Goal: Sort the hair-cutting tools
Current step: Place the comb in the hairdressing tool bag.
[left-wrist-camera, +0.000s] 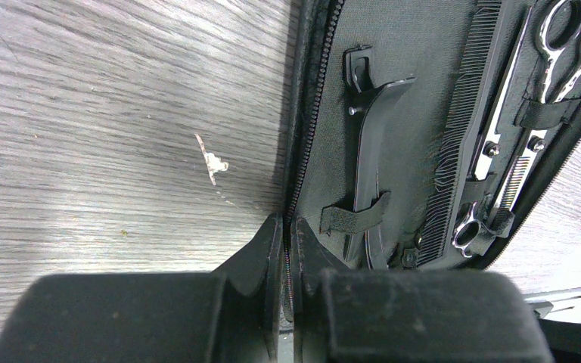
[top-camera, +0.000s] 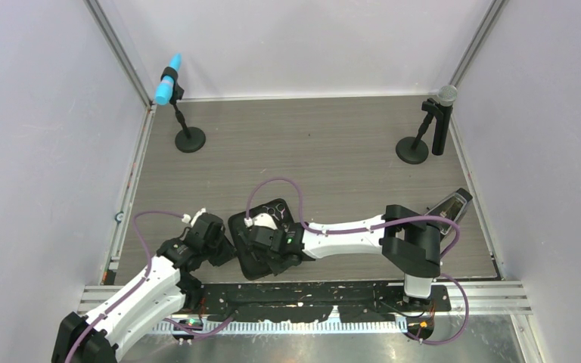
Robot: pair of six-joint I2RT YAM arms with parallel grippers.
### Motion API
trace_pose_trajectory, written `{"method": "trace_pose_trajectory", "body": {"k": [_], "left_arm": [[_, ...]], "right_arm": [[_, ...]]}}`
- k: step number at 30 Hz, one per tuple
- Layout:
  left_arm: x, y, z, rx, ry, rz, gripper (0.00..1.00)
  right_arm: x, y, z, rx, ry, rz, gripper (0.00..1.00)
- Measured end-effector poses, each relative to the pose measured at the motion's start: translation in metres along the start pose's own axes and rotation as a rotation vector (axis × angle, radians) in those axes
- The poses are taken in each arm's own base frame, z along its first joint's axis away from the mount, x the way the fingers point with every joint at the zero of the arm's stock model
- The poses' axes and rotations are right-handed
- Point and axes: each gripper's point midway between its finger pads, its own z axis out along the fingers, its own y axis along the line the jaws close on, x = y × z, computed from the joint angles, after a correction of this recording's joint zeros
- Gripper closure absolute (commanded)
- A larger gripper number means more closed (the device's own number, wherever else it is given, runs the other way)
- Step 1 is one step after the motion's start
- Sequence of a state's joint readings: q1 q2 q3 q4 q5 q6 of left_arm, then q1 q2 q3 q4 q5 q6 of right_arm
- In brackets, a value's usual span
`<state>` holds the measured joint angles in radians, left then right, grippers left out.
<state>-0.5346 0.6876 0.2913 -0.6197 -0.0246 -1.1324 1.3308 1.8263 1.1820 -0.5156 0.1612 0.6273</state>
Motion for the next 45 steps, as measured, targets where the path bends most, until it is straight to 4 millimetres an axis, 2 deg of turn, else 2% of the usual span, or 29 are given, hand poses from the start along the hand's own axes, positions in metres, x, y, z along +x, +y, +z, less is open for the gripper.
{"method": "trace_pose_trajectory", "body": {"k": [12,16,26,40,45], "left_arm": [[0.000,0.000,0.001,-0.001,0.003,0.008,1.00],[0.000,0.000,0.000,-0.001,0.003,0.008,1.00],[0.000,0.000,0.000,0.001,0.003,0.010,1.00],[0.001,-0.001,0.000,0.008,0.006,0.014,1.00],[0.001,-0.001,0.000,0.009,0.007,0.014,1.00]], "right_arm": [[-0.005,0.005,0.001,-0.009,-0.002,0.005,0.75],[-0.002,0.003,0.007,0.001,0.012,0.009,0.73],[-0.004,-0.001,0.005,0.035,0.013,0.034,0.62],[-0.008,0.000,0.010,0.053,0.034,0.029,0.61],[-0.008,-0.001,0.011,0.044,0.048,0.049,0.58]]}}
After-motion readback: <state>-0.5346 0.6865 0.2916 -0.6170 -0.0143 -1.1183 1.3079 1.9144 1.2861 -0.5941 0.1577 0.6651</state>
